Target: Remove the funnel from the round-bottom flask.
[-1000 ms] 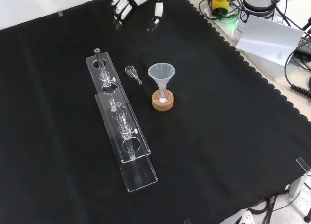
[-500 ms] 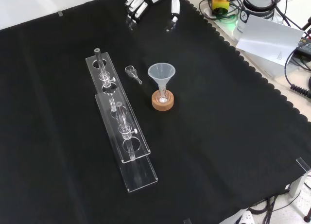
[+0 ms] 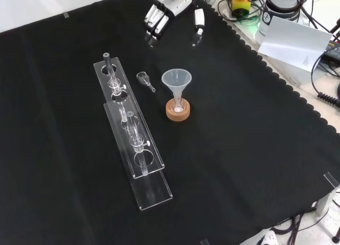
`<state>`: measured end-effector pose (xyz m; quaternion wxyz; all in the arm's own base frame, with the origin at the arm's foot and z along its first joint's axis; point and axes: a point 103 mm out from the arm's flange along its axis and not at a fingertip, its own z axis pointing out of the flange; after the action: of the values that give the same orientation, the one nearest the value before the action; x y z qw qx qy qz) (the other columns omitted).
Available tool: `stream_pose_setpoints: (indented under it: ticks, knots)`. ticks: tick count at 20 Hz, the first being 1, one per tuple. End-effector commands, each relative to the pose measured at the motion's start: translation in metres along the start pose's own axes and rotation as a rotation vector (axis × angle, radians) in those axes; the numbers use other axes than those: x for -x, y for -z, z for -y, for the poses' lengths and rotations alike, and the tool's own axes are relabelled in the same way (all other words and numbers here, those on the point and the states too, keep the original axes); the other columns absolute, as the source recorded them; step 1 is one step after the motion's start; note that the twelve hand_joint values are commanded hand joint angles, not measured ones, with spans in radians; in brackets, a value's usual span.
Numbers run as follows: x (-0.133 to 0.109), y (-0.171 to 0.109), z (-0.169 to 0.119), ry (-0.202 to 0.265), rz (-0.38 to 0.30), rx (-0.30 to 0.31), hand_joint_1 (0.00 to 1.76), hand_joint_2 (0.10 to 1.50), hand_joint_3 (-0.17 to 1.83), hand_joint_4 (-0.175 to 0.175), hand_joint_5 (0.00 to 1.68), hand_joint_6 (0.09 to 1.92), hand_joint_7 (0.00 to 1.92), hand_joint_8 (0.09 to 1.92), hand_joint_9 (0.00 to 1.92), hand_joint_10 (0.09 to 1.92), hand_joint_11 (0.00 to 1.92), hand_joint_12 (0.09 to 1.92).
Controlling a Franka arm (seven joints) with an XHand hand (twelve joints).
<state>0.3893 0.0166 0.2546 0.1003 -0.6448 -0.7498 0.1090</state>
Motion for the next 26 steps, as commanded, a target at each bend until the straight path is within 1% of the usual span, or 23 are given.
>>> stream_pose_setpoints:
  ticks: [1,6,11,16,19,23,26]
  knots:
    - [-0.022,-0.009,-0.018,0.042,-0.018,-0.027,0.59,0.61,0.44,-0.052,0.16,0.09,0.06,0.72,0.34,0.72,0.39,1.34]
    - [-0.034,-0.018,-0.029,0.065,-0.019,-0.060,0.68,0.62,0.43,-0.056,0.10,0.09,0.01,0.71,0.32,0.73,0.40,1.34]
    - [-0.041,-0.023,-0.036,0.082,-0.010,-0.081,0.67,0.63,0.41,-0.053,0.04,0.09,0.00,0.52,0.26,0.76,0.39,1.34]
    - [-0.049,-0.033,-0.040,0.101,0.004,-0.105,0.66,0.63,0.40,-0.052,0.02,0.09,0.00,0.35,0.21,0.78,0.38,1.34]
    - [-0.052,-0.035,-0.041,0.110,0.008,-0.103,0.66,0.64,0.39,-0.053,0.01,0.09,0.00,0.25,0.19,0.79,0.37,1.34]
    - [-0.056,-0.037,-0.044,0.114,0.022,-0.099,0.66,0.64,0.39,-0.053,0.00,0.09,0.00,0.19,0.16,0.80,0.37,1.34]
    - [-0.059,-0.040,-0.047,0.116,0.051,-0.098,0.67,0.64,0.38,-0.053,0.00,0.09,0.00,0.17,0.14,0.80,0.37,1.34]
